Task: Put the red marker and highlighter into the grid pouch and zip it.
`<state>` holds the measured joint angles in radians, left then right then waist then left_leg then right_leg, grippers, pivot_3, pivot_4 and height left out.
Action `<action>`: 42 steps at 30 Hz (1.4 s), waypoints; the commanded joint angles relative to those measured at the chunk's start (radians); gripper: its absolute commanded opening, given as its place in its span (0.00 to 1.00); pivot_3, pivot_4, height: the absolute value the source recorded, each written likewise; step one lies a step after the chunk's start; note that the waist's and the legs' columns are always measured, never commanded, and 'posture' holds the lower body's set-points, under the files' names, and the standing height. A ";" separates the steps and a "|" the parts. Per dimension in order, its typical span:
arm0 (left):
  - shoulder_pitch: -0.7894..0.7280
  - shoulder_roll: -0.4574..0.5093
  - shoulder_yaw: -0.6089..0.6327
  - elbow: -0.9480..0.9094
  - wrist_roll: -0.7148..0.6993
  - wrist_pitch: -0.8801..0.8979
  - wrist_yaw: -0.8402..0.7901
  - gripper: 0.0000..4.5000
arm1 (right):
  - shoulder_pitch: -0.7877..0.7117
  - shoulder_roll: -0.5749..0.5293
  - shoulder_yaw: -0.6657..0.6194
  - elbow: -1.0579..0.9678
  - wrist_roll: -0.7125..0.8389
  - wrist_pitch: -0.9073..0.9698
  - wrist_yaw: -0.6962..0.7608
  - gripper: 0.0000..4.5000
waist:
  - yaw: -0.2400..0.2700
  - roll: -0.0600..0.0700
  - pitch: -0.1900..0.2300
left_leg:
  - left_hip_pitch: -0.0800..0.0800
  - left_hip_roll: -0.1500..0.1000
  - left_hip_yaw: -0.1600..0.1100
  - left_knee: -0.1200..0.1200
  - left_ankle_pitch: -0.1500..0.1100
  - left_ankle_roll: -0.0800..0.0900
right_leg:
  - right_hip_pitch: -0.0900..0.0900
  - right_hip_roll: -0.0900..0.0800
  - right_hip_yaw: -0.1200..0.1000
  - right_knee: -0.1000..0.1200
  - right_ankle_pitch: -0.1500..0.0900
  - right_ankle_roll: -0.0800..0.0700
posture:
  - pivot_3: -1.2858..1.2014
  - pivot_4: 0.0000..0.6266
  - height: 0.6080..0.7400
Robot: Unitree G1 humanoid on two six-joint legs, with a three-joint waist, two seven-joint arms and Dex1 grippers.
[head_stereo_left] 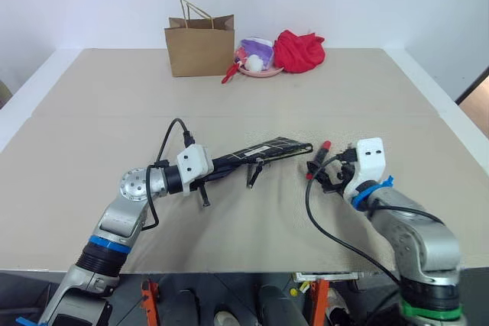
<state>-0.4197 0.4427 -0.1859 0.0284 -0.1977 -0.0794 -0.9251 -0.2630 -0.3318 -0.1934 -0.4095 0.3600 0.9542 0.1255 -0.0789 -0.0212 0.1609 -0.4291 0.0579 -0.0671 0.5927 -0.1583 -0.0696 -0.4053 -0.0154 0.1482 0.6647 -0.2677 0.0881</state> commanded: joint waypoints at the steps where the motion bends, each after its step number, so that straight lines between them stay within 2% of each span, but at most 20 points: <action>1: -0.004 -0.003 0.017 -0.038 -0.009 -0.002 0.007 0.00 | -0.020 0.020 0.013 -0.016 -0.031 0.023 -0.054 0.98 | 0.001 0.000 0.000 | 0.000 0.000 0.000 0.000 0.000 0.000 | 0.000 0.000 0.000 0.000 0.000 0.000 | 0.52 0.24 1.00; 13: 0.007 -0.003 0.017 -0.046 -0.009 0.005 0.019 0.00 | -0.033 0.081 0.104 -0.001 -0.137 0.116 -0.144 0.98 | 0.001 0.000 0.000 | 0.000 0.000 0.000 -0.001 0.000 0.000 | 0.000 0.000 0.000 0.000 -0.001 0.000 | 0.52 0.24 1.00; 16: 0.009 -0.003 0.018 -0.049 -0.010 0.010 0.020 0.00 | -0.027 0.074 0.116 0.006 -0.169 0.115 -0.156 0.71 | 0.001 0.000 0.000 | 0.000 0.000 0.000 -0.001 0.000 0.000 | 0.000 0.000 0.000 0.000 -0.001 0.000 | 0.52 0.24 1.00; 19: 0.009 -0.004 0.018 -0.051 -0.010 0.013 0.020 0.00 | -0.023 0.071 0.107 0.010 -0.177 0.114 -0.157 0.34 | 0.005 0.000 0.000 | 0.000 0.000 0.000 0.000 0.000 0.000 | 0.000 0.000 0.000 0.000 -0.001 0.000 | 0.52 0.24 1.00; 21: 0.007 -0.003 0.019 -0.049 -0.010 0.013 0.019 0.00 | -0.021 0.071 0.102 0.013 -0.180 0.113 -0.154 0.14 | 0.007 0.000 0.000 | 0.000 0.000 0.000 0.000 0.000 0.000 | 0.001 0.000 0.000 0.000 -0.001 0.000 | 0.52 0.24 1.00; 30: -0.014 -0.001 0.026 -0.013 0.001 0.000 0.021 0.00 | -0.001 0.010 0.096 0.002 -0.194 0.070 -0.117 0.13 | 0.007 0.000 0.000 | 0.000 0.000 0.000 0.000 0.000 0.000 | 0.001 0.000 0.000 0.000 -0.001 0.000 | 0.52 0.24 1.00; 40: -0.043 0.006 0.033 0.035 0.005 -0.012 0.020 0.00 | 0.060 -0.225 -0.054 -0.131 -0.014 -0.053 0.233 0.13 | 0.002 0.001 0.001 | -0.001 0.000 0.000 -0.001 0.000 0.000 | 0.000 0.000 0.000 0.000 -0.001 0.000 | 0.52 0.24 1.00; 42: -0.045 0.004 0.034 0.036 0.000 -0.007 0.020 0.00 | 0.076 -0.282 -0.093 -0.159 0.059 -0.062 0.343 0.13 | 0.001 0.001 0.001 | 0.000 0.000 0.000 -0.001 0.000 0.000 | 0.000 0.000 0.000 0.000 -0.001 0.000 | 0.52 0.24 1.00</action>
<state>-0.4494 0.4449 -0.1773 0.0732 -0.1944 -0.0706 -0.9086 -0.1887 -0.5875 -0.2426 -0.5094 0.3657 0.9166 0.3971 -0.0774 -0.0203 0.1620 -0.4298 0.0576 -0.0675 0.5920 -0.1586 -0.0692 -0.4054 -0.0155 0.1479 0.6645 -0.2691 0.0881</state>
